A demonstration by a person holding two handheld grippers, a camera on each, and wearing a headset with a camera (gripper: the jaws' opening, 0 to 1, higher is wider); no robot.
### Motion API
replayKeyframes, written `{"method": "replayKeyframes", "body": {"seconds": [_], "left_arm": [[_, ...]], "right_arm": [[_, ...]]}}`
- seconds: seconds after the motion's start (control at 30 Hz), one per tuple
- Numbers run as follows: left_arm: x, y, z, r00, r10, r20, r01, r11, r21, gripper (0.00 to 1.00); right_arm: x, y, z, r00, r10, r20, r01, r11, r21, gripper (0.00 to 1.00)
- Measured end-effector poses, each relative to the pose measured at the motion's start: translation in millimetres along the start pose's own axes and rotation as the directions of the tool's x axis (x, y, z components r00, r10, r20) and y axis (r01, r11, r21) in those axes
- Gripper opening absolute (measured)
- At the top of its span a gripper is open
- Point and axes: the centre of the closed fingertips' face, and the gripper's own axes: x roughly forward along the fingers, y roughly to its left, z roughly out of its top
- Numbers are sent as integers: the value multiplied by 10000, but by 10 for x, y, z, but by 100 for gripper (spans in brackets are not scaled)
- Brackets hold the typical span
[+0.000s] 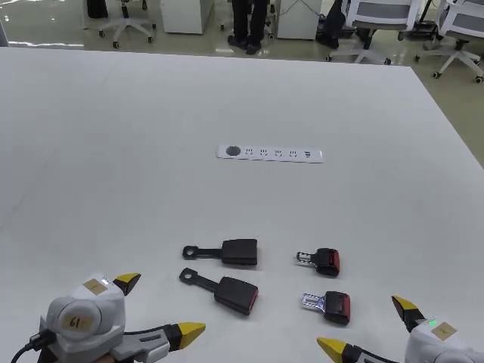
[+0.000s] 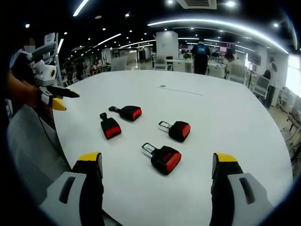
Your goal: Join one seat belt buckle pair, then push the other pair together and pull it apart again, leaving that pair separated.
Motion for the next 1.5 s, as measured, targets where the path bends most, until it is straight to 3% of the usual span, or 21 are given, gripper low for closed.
{"method": "replayKeyframes", "body": {"seconds": [0.47, 1.03, 1.17, 1.5], "left_arm": [[11, -14, 9, 10000, -38, 19, 38, 10000, 66, 92], [56, -33, 40, 9997, -226, 74, 221, 9983, 547, 88], [71, -86, 91, 9984, -469, 300, 446, 9962, 744, 87], [151, -123, 78, 9962, -866, 53, 854, 9897, 1148, 84]], "right_arm": [[-2, 12, 11, 10000, 22, -21, -22, 10000, 24, 98], [57, -41, -15, 9997, 155, -183, -157, 9998, -127, 97], [81, -58, -16, 9995, 199, -228, -202, 9997, -150, 97], [150, -51, 18, 9986, 400, -347, -411, 9987, -302, 97]]}}
